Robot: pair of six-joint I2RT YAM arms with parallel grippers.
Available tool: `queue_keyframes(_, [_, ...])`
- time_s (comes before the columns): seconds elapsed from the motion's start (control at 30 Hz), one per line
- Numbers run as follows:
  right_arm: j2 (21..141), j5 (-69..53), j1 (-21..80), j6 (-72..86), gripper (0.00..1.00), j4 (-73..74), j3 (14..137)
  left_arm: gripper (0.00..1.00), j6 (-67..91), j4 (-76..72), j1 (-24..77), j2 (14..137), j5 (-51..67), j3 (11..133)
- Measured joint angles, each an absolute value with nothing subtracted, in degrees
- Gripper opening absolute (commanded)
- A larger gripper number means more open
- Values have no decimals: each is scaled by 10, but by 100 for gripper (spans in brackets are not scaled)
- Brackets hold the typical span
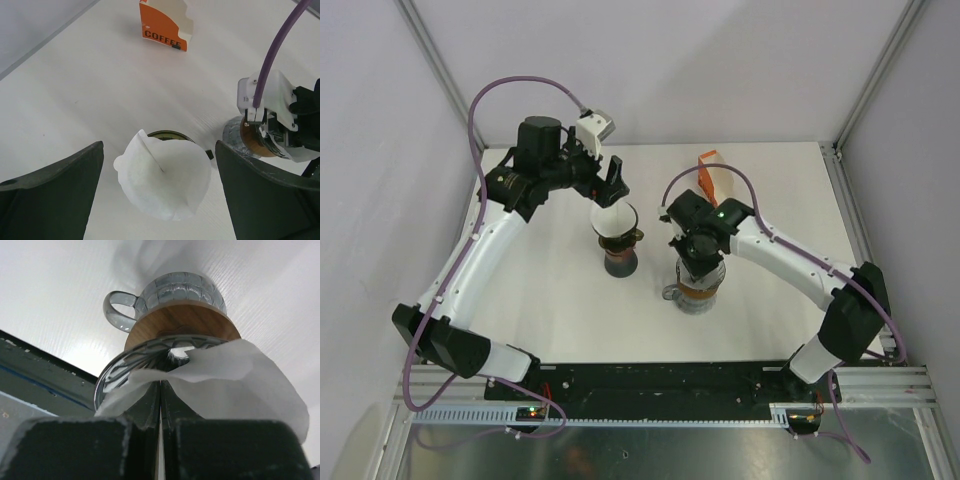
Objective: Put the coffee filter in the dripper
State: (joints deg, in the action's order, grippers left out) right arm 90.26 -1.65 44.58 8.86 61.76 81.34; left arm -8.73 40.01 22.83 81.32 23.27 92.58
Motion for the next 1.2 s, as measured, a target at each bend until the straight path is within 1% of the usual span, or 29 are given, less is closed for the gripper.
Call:
queue_keyframes(0.23, [914, 26, 459, 95, 0, 594, 781, 97, -91, 400, 229, 813, 229, 926])
queue_keyframes(0.53, [919, 35, 458, 90, 0, 550, 756, 97, -91, 400, 229, 813, 227, 926])
queue_keyframes(0.9, [924, 36, 454, 84, 0, 539, 748, 97, -93, 400, 229, 813, 227, 926])
queue_keyframes(1.2, [853, 50, 454, 79, 0, 542, 746, 97, -95, 400, 229, 813, 227, 926])
